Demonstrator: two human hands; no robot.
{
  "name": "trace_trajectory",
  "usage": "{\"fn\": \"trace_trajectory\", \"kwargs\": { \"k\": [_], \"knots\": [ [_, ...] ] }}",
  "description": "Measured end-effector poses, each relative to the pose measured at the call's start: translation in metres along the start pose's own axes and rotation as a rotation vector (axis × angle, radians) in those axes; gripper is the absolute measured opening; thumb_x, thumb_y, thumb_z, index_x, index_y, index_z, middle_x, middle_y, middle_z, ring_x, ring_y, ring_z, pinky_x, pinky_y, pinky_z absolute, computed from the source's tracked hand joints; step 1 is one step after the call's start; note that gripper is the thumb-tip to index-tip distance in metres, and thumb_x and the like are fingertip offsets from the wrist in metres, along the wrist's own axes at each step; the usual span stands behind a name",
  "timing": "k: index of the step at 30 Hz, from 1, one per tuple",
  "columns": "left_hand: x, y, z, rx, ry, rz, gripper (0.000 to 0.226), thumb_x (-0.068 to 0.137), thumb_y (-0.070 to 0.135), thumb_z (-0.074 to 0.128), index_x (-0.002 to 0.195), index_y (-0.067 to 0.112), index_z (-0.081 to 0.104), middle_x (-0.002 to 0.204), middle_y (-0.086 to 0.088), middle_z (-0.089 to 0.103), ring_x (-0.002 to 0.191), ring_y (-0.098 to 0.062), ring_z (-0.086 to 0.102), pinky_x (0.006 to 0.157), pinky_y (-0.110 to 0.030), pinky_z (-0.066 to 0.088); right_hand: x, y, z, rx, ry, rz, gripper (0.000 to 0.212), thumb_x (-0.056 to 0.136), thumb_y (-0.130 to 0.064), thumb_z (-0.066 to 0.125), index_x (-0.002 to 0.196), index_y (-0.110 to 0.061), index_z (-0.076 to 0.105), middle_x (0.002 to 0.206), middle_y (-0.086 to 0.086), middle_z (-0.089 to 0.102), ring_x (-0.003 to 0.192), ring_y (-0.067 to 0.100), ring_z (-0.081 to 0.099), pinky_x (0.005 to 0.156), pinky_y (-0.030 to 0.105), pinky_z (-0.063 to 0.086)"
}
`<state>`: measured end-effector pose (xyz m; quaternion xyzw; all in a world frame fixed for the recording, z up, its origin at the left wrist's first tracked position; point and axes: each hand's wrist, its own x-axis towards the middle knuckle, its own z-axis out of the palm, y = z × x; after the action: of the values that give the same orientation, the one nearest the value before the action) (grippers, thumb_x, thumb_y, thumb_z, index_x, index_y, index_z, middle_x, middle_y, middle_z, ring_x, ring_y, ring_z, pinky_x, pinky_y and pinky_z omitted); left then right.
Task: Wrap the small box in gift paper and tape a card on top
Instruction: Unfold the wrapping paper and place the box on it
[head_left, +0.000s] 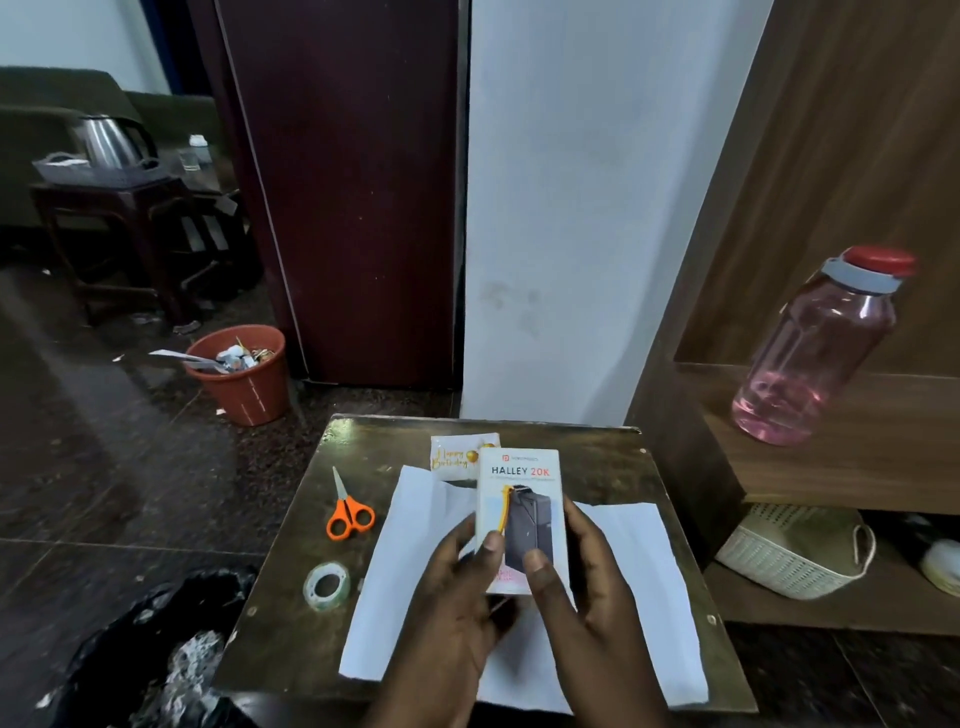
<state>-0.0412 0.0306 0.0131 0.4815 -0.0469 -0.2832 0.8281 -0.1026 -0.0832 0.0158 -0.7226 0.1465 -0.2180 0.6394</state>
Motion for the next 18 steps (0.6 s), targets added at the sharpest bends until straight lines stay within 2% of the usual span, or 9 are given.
{"fn": "trace_trajectory", "kwargs": {
  "k": [3, 5, 7, 8, 10, 11, 13, 15, 18],
  "knots": [
    [0.005, 0.007, 0.004, 0.302, -0.025, 0.214, 0.076, 0.073, 0.047, 0.079, 0.144, 0.034, 0.055, 0.133, 0.007, 0.070, 0.125, -0.012, 0.065, 0.096, -0.026, 0.054, 0.012, -0.002, 0.002, 0.207, 0.003, 0.067, 0.060, 0.083, -0.056, 0.068, 0.137, -0.033, 0.058, 0.131, -0.012, 0.069, 0.122, 0.014, 0.066, 0.107, 0.047, 0.049],
    [0.006, 0.005, 0.005, 0.427, -0.071, 0.322, 0.069, 0.082, 0.049, 0.071, 0.147, 0.034, 0.052, 0.138, 0.016, 0.065, 0.132, -0.003, 0.058, 0.098, -0.015, 0.049, 0.017, -0.003, 0.002, 0.449, 0.028, 0.220, 0.088, 0.056, -0.069, 0.086, 0.129, -0.025, 0.064, 0.124, -0.002, 0.073, 0.115, 0.021, 0.070, 0.102, 0.049, 0.051],
    [0.005, 0.003, 0.007, 0.487, -0.075, 0.379, 0.057, 0.089, 0.045, 0.067, 0.144, 0.039, 0.055, 0.137, 0.022, 0.064, 0.132, 0.002, 0.056, 0.099, -0.013, 0.047, 0.021, -0.003, 0.002, 0.674, 0.079, 0.365, 0.109, 0.031, -0.068, 0.095, 0.124, -0.016, 0.068, 0.121, 0.008, 0.075, 0.111, 0.028, 0.072, 0.097, 0.050, 0.052],
    [0.004, 0.001, 0.007, 0.511, -0.062, 0.393, 0.056, 0.088, 0.047, 0.067, 0.143, 0.044, 0.056, 0.137, 0.024, 0.064, 0.131, 0.003, 0.056, 0.100, -0.014, 0.048, 0.021, -0.003, 0.002, 0.757, 0.088, 0.405, 0.109, 0.032, -0.064, 0.097, 0.124, -0.013, 0.068, 0.122, 0.012, 0.073, 0.112, 0.032, 0.071, 0.098, 0.051, 0.051],
    [0.002, -0.002, 0.008, 0.615, -0.021, 0.408, 0.056, 0.084, 0.059, 0.066, 0.138, 0.057, 0.055, 0.137, 0.027, 0.062, 0.130, 0.003, 0.057, 0.100, -0.018, 0.050, 0.021, -0.003, 0.000, 0.859, 0.075, 0.469, 0.086, 0.057, -0.058, 0.091, 0.127, -0.012, 0.069, 0.127, 0.016, 0.071, 0.117, 0.036, 0.068, 0.098, 0.051, 0.050],
    [0.001, -0.002, 0.009, 0.659, 0.007, 0.427, 0.056, 0.082, 0.062, 0.066, 0.136, 0.061, 0.053, 0.137, 0.029, 0.061, 0.129, 0.003, 0.056, 0.098, -0.016, 0.051, 0.020, -0.004, -0.003, 0.898, 0.060, 0.493, 0.070, 0.072, -0.056, 0.079, 0.127, -0.013, 0.070, 0.127, 0.017, 0.070, 0.118, 0.037, 0.067, 0.097, 0.050, 0.050],
    [0.002, -0.003, 0.007, 0.709, 0.044, 0.450, 0.055, 0.082, 0.059, 0.069, 0.134, 0.065, 0.052, 0.136, 0.030, 0.060, 0.128, 0.003, 0.056, 0.093, -0.011, 0.050, 0.018, -0.003, -0.009, 0.969, -0.021, 0.510, 0.054, 0.086, -0.052, 0.057, 0.120, -0.014, 0.075, 0.126, 0.017, 0.071, 0.118, 0.037, 0.067, 0.096, 0.050, 0.050],
    [0.002, -0.002, 0.008, 0.734, 0.069, 0.436, 0.055, 0.080, 0.059, 0.068, 0.131, 0.068, 0.050, 0.134, 0.032, 0.060, 0.126, 0.005, 0.056, 0.092, -0.013, 0.052, 0.016, -0.005, -0.011, 0.956, -0.039, 0.523, 0.051, 0.088, -0.050, 0.054, 0.118, -0.016, 0.077, 0.126, 0.018, 0.071, 0.117, 0.037, 0.068, 0.094, 0.050, 0.053],
    [0.002, -0.001, 0.004, 0.790, 0.137, 0.427, 0.053, 0.081, 0.060, 0.066, 0.132, 0.067, 0.052, 0.134, 0.028, 0.060, 0.120, 0.001, 0.059, 0.087, -0.017, 0.051, 0.017, 0.000, -0.006, 0.853, 0.019, 0.444, 0.065, 0.074, -0.054, 0.077, 0.126, -0.017, 0.071, 0.125, 0.017, 0.071, 0.113, 0.035, 0.070, 0.080, 0.045, 0.061]
  ]
}}
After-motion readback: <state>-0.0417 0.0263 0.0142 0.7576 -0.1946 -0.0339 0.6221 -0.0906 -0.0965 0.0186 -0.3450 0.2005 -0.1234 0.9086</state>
